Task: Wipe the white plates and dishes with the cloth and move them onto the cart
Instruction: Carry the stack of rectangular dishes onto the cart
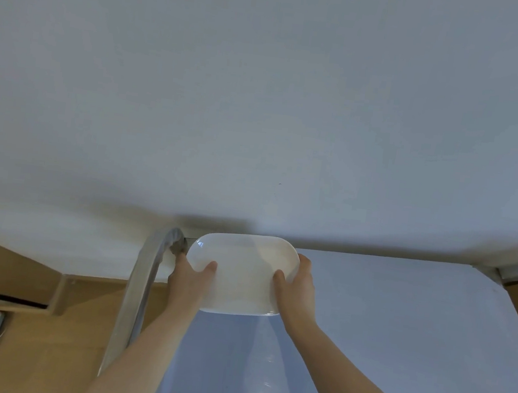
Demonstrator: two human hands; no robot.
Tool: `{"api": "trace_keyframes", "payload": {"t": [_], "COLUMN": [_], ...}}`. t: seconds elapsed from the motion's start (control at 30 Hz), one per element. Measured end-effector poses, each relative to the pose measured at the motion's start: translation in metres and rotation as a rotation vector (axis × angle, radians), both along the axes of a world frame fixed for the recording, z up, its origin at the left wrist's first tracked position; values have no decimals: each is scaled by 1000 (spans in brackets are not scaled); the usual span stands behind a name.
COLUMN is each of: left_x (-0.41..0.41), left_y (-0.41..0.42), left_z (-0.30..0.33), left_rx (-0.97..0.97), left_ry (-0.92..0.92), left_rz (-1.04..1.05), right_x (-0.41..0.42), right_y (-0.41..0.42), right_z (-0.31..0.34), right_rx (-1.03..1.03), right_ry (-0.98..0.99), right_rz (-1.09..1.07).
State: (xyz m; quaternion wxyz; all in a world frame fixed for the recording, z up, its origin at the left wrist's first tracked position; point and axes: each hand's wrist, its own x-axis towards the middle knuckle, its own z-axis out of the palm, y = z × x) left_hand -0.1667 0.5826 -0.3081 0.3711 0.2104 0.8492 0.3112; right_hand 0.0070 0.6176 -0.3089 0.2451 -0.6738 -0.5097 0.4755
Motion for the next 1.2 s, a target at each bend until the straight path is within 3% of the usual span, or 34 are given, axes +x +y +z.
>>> {"api": "trace_keyframes", "payload": {"t": [0.53,1.0,1.1,1.2], "left_x": [2,34,46,66], "left_y": [-7,-26,-37,-41], "left_z": [13,45,47,56], "left_rx": [-85,52,266,156], "left_ry": [70,742,803,748], "left_rz": [-114,-513,-618,-698], "right_x": [3,30,47,66], "right_y": [0,-13,-23,-36], "right_z": [0,25,32,44], "right_rx": [-26,125,145,186], "right_ry": [-123,-484,-507,-523], "right_rz": [92,308,294,274]}}
